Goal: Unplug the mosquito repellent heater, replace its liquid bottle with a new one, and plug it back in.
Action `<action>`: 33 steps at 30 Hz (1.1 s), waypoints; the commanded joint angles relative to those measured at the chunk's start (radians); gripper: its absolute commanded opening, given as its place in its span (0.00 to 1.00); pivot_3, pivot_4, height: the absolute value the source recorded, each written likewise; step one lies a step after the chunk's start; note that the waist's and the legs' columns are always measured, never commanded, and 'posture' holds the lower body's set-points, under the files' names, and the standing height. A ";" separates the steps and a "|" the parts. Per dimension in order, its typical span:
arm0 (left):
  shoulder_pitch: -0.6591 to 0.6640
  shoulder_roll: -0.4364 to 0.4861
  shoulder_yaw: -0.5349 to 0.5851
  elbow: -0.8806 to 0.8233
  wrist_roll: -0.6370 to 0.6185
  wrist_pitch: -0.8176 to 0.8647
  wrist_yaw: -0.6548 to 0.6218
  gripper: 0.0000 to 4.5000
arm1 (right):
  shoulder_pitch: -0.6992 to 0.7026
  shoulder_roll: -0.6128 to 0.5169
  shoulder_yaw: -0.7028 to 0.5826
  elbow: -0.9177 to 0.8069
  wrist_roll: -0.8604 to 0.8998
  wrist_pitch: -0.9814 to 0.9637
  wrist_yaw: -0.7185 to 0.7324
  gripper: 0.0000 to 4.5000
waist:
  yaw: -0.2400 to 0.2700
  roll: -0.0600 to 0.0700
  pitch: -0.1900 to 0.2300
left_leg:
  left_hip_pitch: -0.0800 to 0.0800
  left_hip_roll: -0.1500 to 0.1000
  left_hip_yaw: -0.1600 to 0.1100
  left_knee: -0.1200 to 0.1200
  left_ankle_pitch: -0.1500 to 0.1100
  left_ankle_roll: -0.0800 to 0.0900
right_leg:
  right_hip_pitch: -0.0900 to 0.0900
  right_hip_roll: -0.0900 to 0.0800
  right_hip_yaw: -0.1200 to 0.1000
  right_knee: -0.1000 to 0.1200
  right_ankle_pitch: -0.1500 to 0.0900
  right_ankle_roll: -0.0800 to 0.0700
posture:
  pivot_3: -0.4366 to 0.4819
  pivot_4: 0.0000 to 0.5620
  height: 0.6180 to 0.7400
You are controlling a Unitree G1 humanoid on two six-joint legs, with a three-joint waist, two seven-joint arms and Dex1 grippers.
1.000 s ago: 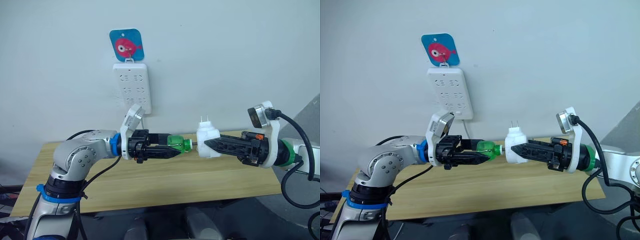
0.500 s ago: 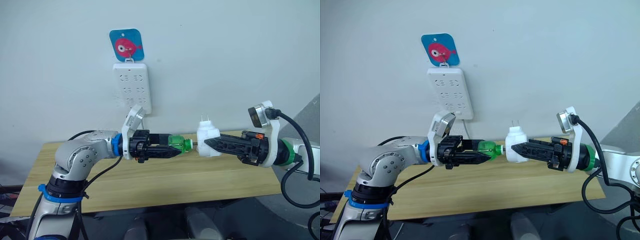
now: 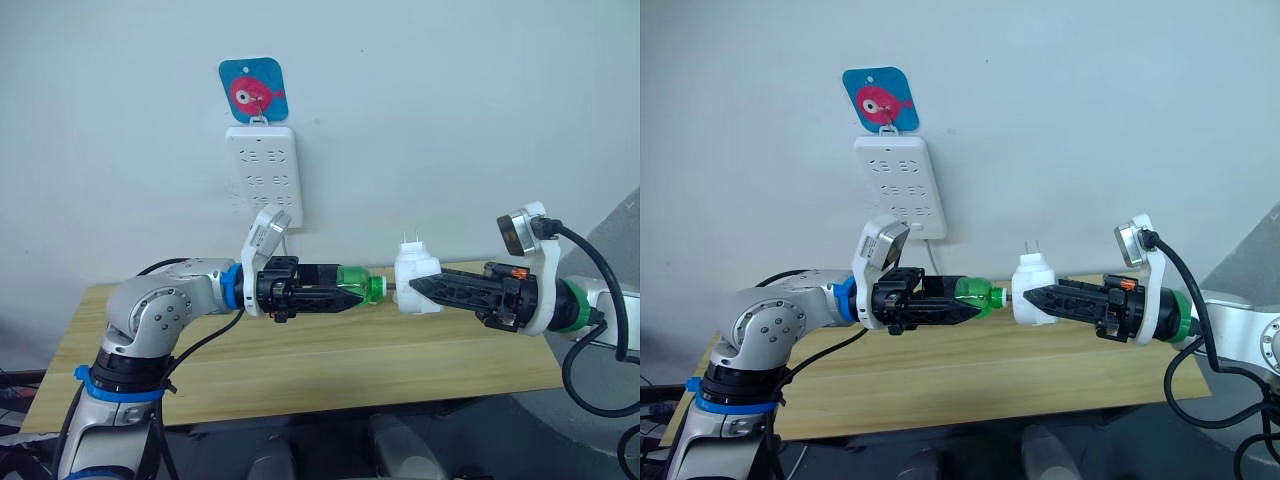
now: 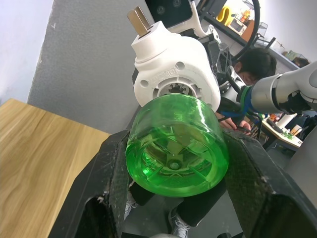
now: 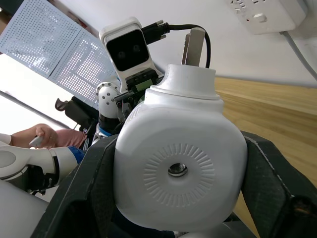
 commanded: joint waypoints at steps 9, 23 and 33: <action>-0.025 -0.043 0.005 -0.020 -0.016 -0.019 0.010 0.52 | -0.033 0.005 0.011 -0.059 0.001 -0.011 0.004 0.68 | 0.000 0.000 0.000 | 0.000 0.000 0.000 0.000 0.000 0.000 | 0.000 0.000 0.000 0.000 0.000 0.000 | 0.27 0.12 0.61; -0.009 -0.036 -0.017 -0.027 0.008 -0.019 -0.021 0.52 | -0.115 0.036 0.038 -0.119 -0.141 0.004 0.083 0.68 | -0.001 0.000 0.000 | 0.000 0.000 0.000 0.000 0.000 0.000 | 0.000 0.000 0.000 0.000 0.000 0.000 | 0.26 0.11 0.61; -0.006 -0.041 -0.015 -0.024 0.016 -0.014 -0.037 0.52 | -0.157 0.068 0.059 -0.101 -0.111 0.030 0.116 0.68 | -0.002 0.000 0.000 | 0.000 0.000 0.000 0.000 0.000 0.000 | 0.000 0.000 0.000 0.000 0.000 0.000 | 0.26 0.11 0.61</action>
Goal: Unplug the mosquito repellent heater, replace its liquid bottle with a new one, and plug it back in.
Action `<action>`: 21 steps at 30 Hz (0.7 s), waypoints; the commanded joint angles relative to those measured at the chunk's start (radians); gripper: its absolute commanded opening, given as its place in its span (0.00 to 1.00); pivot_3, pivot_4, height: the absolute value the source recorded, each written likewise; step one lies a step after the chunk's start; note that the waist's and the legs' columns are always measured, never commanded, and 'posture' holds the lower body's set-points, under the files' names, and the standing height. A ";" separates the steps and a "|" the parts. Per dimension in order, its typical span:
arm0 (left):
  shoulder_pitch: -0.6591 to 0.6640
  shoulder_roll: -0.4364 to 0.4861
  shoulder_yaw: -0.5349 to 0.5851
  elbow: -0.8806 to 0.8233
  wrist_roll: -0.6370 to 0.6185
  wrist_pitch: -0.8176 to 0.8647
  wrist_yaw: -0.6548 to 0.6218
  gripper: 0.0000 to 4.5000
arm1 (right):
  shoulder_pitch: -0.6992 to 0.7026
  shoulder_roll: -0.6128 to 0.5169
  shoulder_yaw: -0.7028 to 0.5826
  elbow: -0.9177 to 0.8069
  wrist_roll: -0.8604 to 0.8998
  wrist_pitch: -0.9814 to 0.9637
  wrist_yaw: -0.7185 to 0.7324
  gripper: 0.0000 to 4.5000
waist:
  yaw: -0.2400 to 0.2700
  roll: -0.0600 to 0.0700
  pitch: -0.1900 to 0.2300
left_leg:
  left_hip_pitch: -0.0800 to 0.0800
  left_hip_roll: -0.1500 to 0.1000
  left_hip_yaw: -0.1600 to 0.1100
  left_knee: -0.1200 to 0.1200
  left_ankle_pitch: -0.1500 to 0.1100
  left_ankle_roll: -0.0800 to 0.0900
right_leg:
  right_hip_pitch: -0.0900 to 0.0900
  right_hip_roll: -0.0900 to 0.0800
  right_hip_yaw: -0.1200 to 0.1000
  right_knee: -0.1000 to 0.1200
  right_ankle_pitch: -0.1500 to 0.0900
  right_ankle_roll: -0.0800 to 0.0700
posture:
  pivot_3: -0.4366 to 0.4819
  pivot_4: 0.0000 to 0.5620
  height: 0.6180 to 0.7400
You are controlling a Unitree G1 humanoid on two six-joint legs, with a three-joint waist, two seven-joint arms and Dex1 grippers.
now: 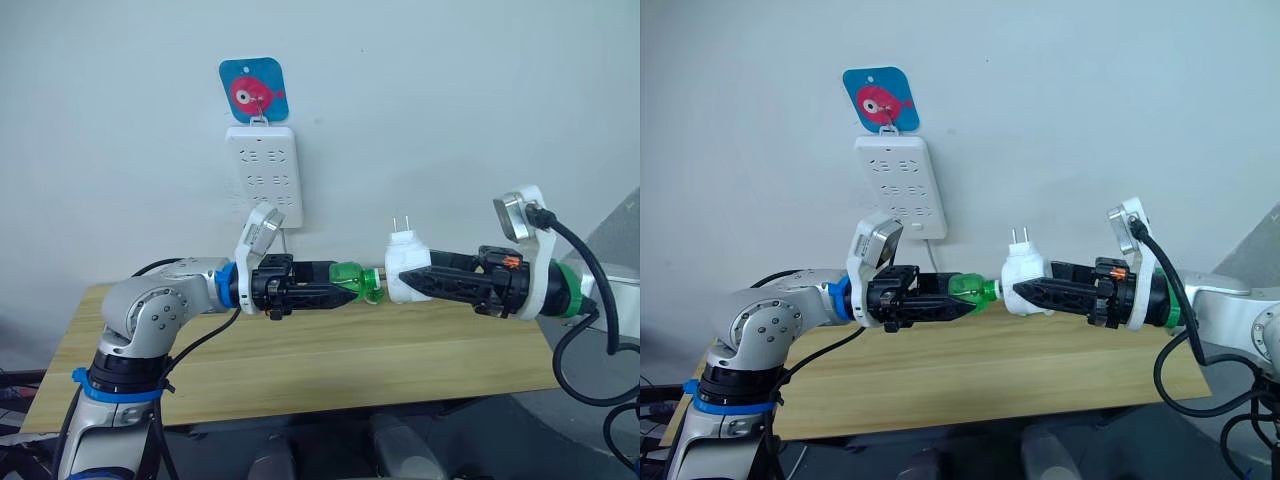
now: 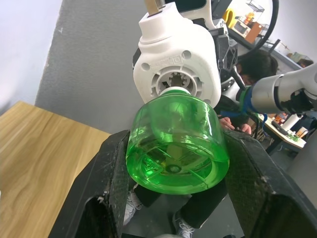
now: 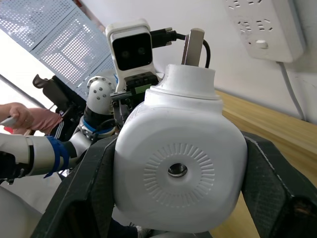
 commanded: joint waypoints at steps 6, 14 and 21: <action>-0.010 -0.013 -0.022 -0.035 -0.017 -0.009 -0.011 0.52 | -0.046 0.014 0.044 -0.052 0.026 0.040 0.077 0.68 | -0.002 0.000 -0.002 | 0.000 0.000 0.000 0.000 0.000 0.000 | 0.000 0.000 0.000 0.000 0.000 0.000 | 0.26 0.11 0.61; 0.001 0.019 -0.011 -0.031 -0.013 -0.011 -0.023 0.52 | -0.033 -0.019 0.019 -0.039 -0.001 0.054 0.109 0.68 | -0.002 0.000 -0.002 | 0.000 0.000 0.000 0.000 0.000 0.000 | 0.000 0.000 0.000 0.000 0.000 0.000 | 0.26 0.11 0.61; -0.014 0.031 -0.040 -0.037 0.010 -0.035 -0.043 0.52 | -0.072 -0.027 0.039 -0.047 -0.035 0.055 0.115 0.68 | -0.003 0.000 -0.002 | 0.000 0.000 0.000 0.000 0.000 0.000 | 0.000 0.000 0.000 0.000 0.000 0.000 | 0.26 0.12 0.61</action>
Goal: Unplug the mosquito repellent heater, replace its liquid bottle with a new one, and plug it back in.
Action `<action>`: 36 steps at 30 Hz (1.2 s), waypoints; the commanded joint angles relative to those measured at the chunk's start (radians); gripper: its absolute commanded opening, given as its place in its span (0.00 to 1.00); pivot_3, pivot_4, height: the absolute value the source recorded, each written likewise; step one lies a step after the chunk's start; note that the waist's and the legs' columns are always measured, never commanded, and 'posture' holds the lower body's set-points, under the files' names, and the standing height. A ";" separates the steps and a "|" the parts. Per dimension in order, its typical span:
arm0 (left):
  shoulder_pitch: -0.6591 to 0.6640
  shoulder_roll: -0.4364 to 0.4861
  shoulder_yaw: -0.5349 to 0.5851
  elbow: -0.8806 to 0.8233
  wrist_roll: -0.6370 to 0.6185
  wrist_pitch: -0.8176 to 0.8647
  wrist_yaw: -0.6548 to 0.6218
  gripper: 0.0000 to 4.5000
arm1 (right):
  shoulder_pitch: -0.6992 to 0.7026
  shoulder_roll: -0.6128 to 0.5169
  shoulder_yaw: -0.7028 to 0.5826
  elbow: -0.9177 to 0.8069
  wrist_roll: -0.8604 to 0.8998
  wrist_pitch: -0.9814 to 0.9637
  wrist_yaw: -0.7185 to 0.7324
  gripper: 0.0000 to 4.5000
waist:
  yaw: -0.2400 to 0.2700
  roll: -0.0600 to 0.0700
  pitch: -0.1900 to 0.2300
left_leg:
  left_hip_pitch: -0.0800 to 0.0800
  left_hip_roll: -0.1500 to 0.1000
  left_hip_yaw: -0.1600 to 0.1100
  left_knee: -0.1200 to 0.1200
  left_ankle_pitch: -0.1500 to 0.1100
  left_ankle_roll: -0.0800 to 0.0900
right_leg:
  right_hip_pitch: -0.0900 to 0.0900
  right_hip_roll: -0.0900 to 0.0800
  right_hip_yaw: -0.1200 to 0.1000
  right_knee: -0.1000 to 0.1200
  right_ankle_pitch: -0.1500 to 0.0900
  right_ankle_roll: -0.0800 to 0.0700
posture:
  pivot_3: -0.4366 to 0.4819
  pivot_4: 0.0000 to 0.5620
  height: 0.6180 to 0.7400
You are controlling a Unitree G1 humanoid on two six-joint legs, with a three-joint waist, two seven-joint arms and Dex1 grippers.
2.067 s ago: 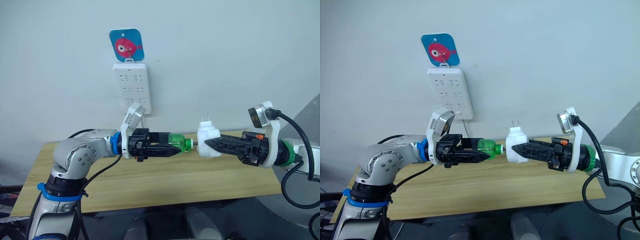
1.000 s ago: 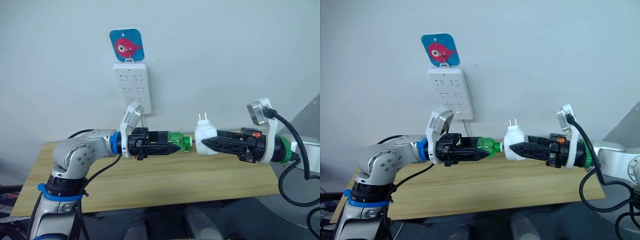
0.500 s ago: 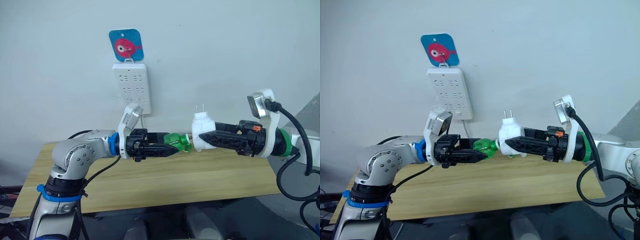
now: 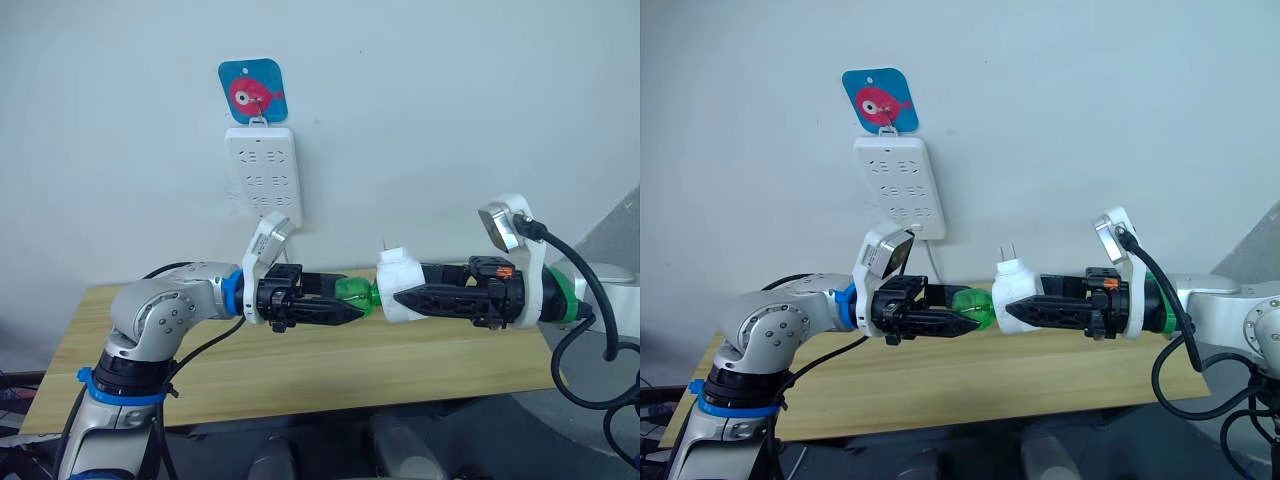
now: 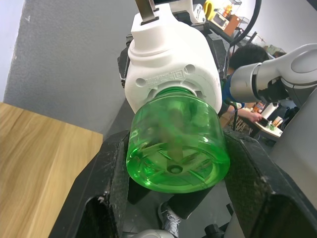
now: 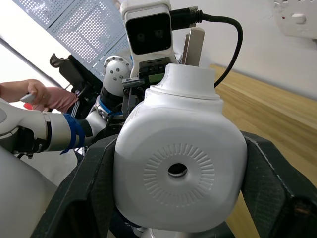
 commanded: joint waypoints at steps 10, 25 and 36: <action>-0.031 -0.023 -0.006 -0.021 0.009 -0.034 0.005 0.52 | -0.119 0.018 0.060 -0.094 -0.048 0.020 -0.029 0.68 | -0.001 0.000 0.000 | 0.000 0.000 0.000 0.000 0.000 0.000 | 0.000 0.000 0.000 0.000 0.000 0.000 | 0.26 0.11 0.61; -0.027 -0.038 -0.017 0.002 0.047 -0.064 0.000 0.52 | -0.112 -0.007 0.053 -0.051 -0.002 0.060 -0.017 1.00 | -0.002 0.000 0.000 | 0.000 0.000 0.000 0.000 0.000 0.000 | 0.000 0.000 0.000 0.000 0.000 0.000 | 0.26 0.11 0.61; -0.026 -0.069 0.006 0.026 0.026 -0.068 0.041 0.52 | -0.102 -0.047 0.047 -0.068 0.033 0.061 -0.020 1.00 | -0.003 0.000 0.000 | 0.000 0.000 0.000 0.000 0.000 0.000 | 0.000 0.000 0.000 0.000 0.000 0.000 | 0.25 0.11 0.61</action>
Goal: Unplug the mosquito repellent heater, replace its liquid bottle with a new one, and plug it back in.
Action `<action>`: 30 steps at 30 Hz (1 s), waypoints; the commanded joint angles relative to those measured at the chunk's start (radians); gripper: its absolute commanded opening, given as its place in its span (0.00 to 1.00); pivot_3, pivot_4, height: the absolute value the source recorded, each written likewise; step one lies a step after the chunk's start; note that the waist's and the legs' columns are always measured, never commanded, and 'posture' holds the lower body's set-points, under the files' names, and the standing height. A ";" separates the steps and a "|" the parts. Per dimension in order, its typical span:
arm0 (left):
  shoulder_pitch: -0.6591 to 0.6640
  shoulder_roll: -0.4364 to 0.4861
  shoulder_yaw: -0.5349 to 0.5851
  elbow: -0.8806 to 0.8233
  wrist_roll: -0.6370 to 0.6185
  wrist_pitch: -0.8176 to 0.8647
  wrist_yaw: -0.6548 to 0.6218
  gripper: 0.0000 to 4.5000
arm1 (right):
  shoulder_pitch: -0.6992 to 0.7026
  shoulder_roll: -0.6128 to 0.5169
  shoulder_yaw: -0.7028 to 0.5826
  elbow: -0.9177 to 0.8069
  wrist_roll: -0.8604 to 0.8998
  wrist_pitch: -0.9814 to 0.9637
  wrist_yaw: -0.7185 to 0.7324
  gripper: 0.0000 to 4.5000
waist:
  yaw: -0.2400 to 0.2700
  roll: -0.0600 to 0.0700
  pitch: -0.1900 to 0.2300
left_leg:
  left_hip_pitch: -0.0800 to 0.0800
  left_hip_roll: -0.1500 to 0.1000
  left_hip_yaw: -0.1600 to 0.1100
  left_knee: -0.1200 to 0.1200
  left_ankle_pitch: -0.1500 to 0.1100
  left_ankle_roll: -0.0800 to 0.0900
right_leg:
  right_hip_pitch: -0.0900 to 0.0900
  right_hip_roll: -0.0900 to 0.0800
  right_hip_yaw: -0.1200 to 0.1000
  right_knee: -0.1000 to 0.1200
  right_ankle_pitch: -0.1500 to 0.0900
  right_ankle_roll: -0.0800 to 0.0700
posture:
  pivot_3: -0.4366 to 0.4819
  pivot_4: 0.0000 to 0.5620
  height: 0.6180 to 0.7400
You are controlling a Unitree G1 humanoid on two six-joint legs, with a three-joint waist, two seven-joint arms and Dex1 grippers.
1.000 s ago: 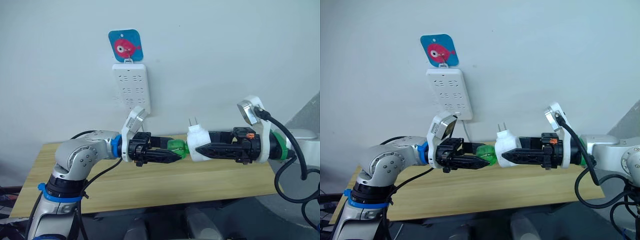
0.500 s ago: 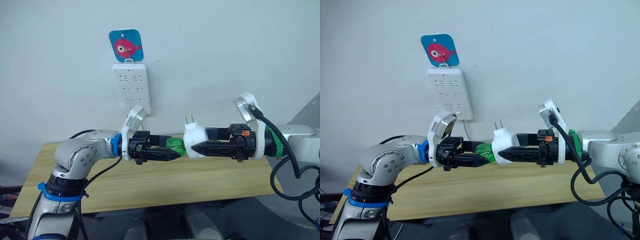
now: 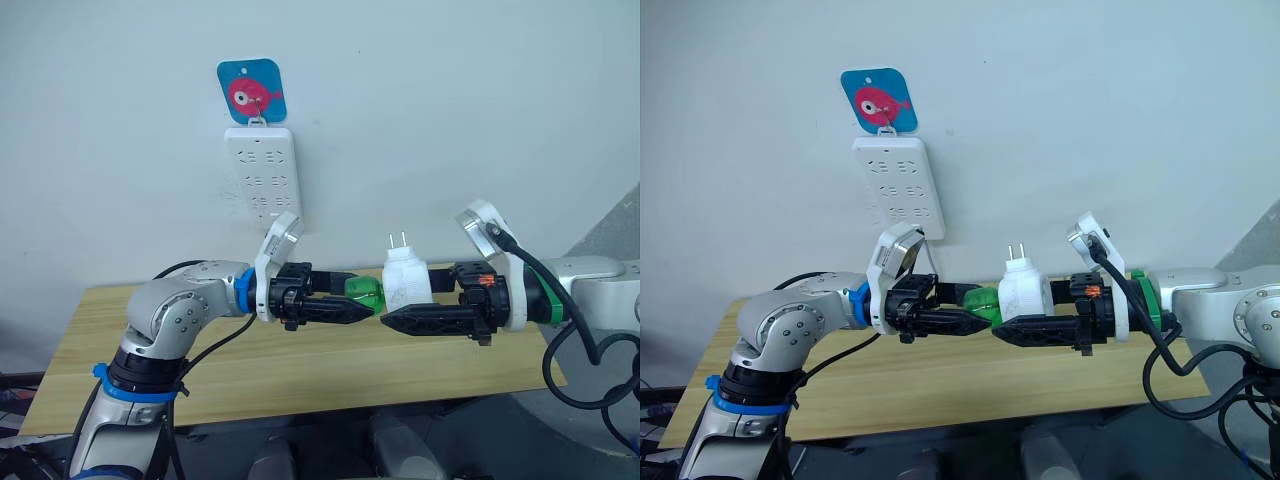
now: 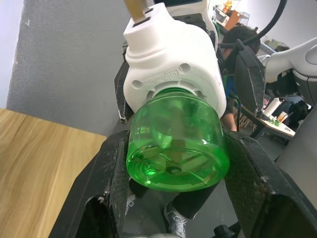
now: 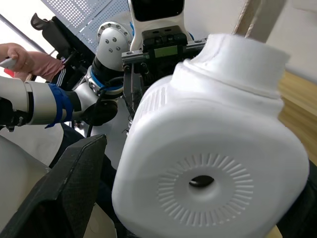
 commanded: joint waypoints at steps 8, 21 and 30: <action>-0.015 -0.038 0.057 0.025 -0.038 -0.009 0.063 0.52 | 0.021 -0.068 -0.043 -0.083 0.042 0.008 0.063 1.00 | 0.000 0.000 0.000 | 0.000 0.000 0.000 0.000 0.000 0.000 | 0.000 0.000 0.000 0.000 0.000 0.000 | 0.24 0.10 0.61; -0.032 -0.025 0.067 0.053 -0.061 0.020 0.053 0.52 | 0.399 -0.164 -0.243 -0.203 -0.527 -0.198 0.434 0.54 | 0.000 -0.002 -0.005 | 0.000 0.000 0.000 0.000 0.000 0.000 | 0.000 0.000 0.000 0.000 0.000 0.000 | 0.21 0.09 0.61; -0.048 0.029 0.042 0.041 -0.090 0.079 -0.028 0.52 | 0.269 -0.062 -0.074 0.013 -0.887 -0.363 0.476 0.00 | -0.018 -0.001 -0.018 | 0.001 0.000 0.001 0.000 0.000 0.000 | 0.000 0.000 0.000 0.000 0.000 0.000 | 0.20 0.08 0.61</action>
